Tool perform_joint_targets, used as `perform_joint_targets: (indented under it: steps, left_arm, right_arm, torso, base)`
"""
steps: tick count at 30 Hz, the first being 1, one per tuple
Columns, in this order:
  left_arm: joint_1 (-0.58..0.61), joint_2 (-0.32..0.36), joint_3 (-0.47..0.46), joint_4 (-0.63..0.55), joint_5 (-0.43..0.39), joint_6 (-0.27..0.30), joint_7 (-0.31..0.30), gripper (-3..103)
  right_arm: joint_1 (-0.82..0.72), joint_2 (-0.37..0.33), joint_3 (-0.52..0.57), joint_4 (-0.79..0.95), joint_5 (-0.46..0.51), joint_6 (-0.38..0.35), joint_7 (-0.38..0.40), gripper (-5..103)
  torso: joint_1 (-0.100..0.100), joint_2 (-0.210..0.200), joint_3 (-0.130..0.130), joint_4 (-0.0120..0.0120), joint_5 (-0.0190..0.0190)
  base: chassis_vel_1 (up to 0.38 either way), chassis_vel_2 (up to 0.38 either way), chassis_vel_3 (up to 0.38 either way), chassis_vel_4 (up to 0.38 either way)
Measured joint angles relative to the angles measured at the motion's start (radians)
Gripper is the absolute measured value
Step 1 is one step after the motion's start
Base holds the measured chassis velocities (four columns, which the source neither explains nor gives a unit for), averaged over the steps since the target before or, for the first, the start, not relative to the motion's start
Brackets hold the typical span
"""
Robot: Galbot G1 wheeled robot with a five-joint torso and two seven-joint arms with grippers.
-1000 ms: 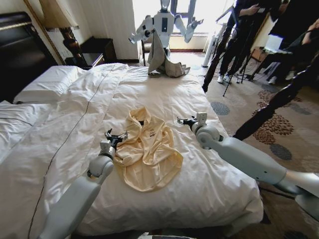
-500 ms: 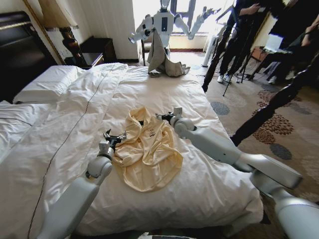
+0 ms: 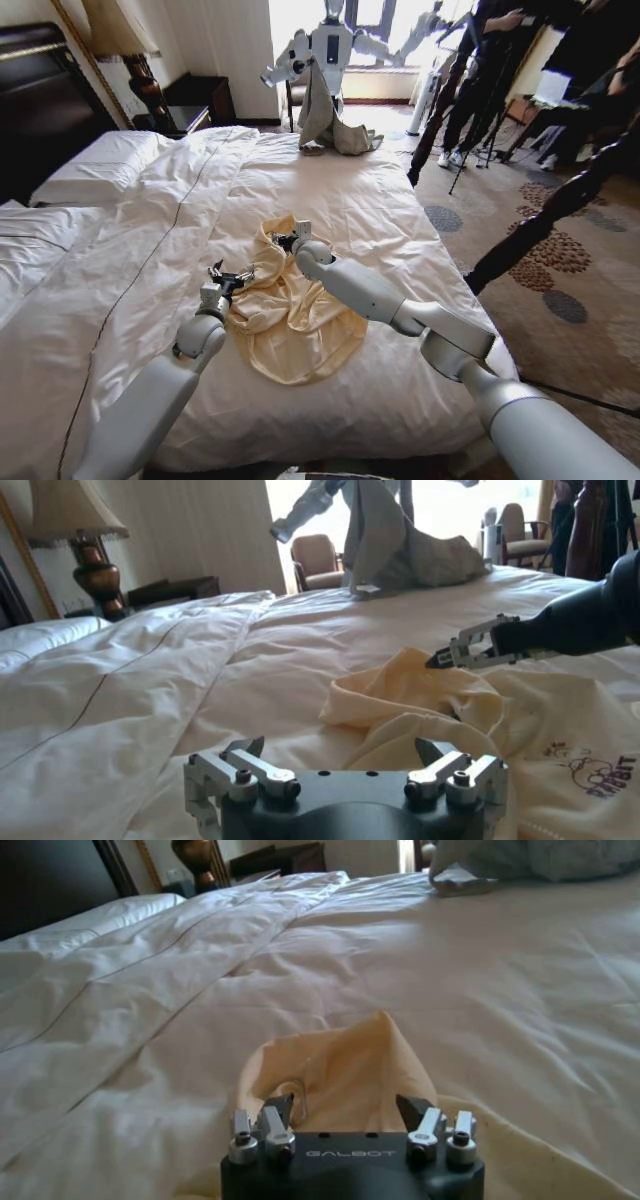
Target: Pick up the clothes from the bed and hang them on the clothes hanger.
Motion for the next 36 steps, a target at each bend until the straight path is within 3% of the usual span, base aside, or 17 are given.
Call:
perform_joint_targets:
  steps: [5,12,13,16,17,19,21,24,25,27,36]
  left_arm:
    - [0.009,0.006,-0.008,-0.002,-0.003,-0.001,0.003,100]
    - [0.013,0.005,-0.016,0.000,-0.004,-0.001,0.012,100]
    - [0.017,0.005,-0.021,-0.002,-0.004,-0.002,0.012,100]
    - [0.020,-0.001,-0.028,-0.009,-0.004,-0.002,0.013,100]
    - [0.020,-0.001,-0.028,-0.009,-0.004,-0.002,0.013,100]
    - [0.012,-0.009,-0.023,-0.008,-0.004,-0.002,0.014,100]
    - [0.012,-0.010,-0.023,-0.008,-0.004,-0.002,0.014,100]
    - [0.029,-0.013,-0.032,-0.015,0.000,-0.003,0.014,100]
    - [0.029,-0.013,-0.032,-0.015,0.000,-0.003,0.014,100]
    - [0.041,-0.011,-0.040,-0.022,0.002,-0.004,0.013,100]
    - [0.038,-0.001,-0.042,-0.029,0.000,-0.005,0.012,100]
  right_arm:
    - [0.000,-0.026,-0.002,-0.001,-0.007,-0.023,0.006,62]
    - [0.019,-0.116,-0.026,0.033,-0.060,-0.100,-0.027,67]
    - [0.040,-0.149,-0.036,0.045,-0.064,-0.130,-0.065,70]
    - [0.122,-0.242,-0.079,0.019,-0.091,-0.176,-0.308,81]
    - [0.122,-0.242,-0.079,0.019,-0.091,-0.176,-0.308,81]
    - [0.170,-0.276,-0.123,-0.020,-0.093,-0.179,-0.453,91]
    - [0.176,-0.278,-0.131,-0.029,-0.096,-0.179,-0.475,91]
    - [0.211,-0.266,-0.188,-0.124,-0.150,-0.156,-0.671,100]
    - [0.211,-0.266,-0.188,-0.124,-0.150,-0.156,-0.671,100]
    - [0.210,-0.246,-0.201,-0.168,-0.171,-0.131,-0.754,100]
    - [0.165,-0.197,-0.211,-0.235,-0.243,-0.081,-0.786,100]
  torso:
    - [0.000,0.000,0.000,0.0014,-0.0007]
    - [0.000,0.000,0.000,0.0006,0.0000]
    - [0.000,0.000,0.000,0.0007,-0.0003]
    - [0.000,0.000,0.000,0.0007,-0.0003]
    - [0.000,0.000,0.000,0.0007,-0.0003]
    - [0.000,0.000,0.000,0.0001,-0.0003]
    - [0.000,0.000,0.000,0.0001,-0.0003]
    - [0.000,0.000,0.000,0.0009,-0.0004]
    - [0.000,0.000,0.000,0.0009,-0.0004]
    - [0.000,0.000,0.000,0.0010,-0.0006]
    - [0.000,0.000,0.000,0.0006,-0.0003]
  base:
    - [0.000,0.000,0.000,0.000]
    - [0.000,0.000,0.000,0.000]
    - [0.000,0.000,0.000,0.000]
    - [0.000,0.000,0.000,0.000]
    - [0.000,0.000,0.000,0.000]
    - [0.000,0.000,0.000,0.000]
    - [0.000,0.000,0.000,0.000]
    - [0.000,0.000,0.000,0.000]
    - [0.000,0.000,0.000,0.000]
    - [0.000,0.000,0.000,0.000]
    - [0.000,0.000,0.000,0.000]
